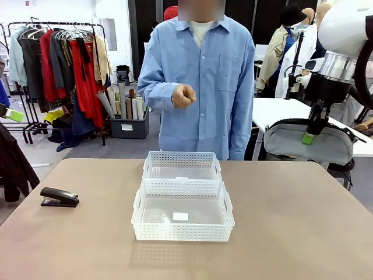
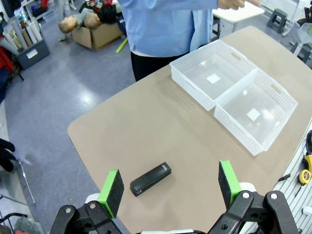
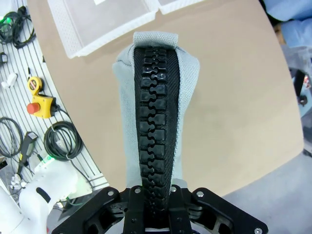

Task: Distribute items into two baskets.
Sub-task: Move the picked Pencil pouch towards the Organizing basket indicated by the person, stopping as directed, then place the picked Pencil pouch into the Organizing basket as instructed by the person.

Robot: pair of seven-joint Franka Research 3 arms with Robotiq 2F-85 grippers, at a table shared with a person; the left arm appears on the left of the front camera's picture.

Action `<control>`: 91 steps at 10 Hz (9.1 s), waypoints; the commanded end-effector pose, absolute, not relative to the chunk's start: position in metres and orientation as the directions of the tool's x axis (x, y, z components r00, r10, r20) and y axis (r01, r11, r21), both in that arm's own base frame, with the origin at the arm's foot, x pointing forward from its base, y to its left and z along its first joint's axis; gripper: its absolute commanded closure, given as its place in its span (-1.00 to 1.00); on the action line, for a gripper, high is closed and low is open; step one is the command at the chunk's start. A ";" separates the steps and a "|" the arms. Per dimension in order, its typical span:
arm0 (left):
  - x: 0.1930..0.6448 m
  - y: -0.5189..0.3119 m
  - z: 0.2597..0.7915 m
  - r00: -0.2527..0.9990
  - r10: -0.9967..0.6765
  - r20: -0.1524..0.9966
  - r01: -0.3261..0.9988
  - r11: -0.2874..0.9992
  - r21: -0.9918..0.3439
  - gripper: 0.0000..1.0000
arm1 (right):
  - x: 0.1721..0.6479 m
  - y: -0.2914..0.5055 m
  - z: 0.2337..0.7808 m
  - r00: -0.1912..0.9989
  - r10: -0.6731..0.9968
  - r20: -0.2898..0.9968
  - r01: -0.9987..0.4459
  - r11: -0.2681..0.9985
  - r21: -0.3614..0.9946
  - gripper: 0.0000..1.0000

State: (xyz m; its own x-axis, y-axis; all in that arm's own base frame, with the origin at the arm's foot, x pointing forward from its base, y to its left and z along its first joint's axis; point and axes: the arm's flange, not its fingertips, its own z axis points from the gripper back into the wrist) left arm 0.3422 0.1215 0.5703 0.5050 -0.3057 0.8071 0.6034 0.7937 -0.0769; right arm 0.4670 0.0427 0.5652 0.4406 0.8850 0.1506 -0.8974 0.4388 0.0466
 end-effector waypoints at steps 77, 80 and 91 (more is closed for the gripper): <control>0.343 0.122 0.571 0.488 -0.309 0.816 0.619 0.782 -0.074 -1.00 | 0.411 0.109 0.545 0.093 0.988 0.119 -0.995 0.088 0.050 1.00; 0.343 0.122 0.571 0.488 -0.309 0.816 0.619 0.782 -0.074 -1.00 | 0.448 0.140 0.542 0.086 0.986 0.142 -0.995 0.078 0.061 1.00; 0.343 0.122 0.571 0.488 -0.309 0.816 0.619 0.782 -0.074 -1.00 | 0.557 0.248 0.508 0.059 0.976 0.208 -0.998 0.058 0.012 1.00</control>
State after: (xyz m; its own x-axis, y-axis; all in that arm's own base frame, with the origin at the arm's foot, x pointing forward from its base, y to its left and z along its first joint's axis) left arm 0.3424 0.1215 0.5699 0.5055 -0.3109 0.8048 0.6056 0.7923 -0.0743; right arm 0.5457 0.2410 0.5048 0.0356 0.9824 0.1833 -0.9993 0.0328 0.0183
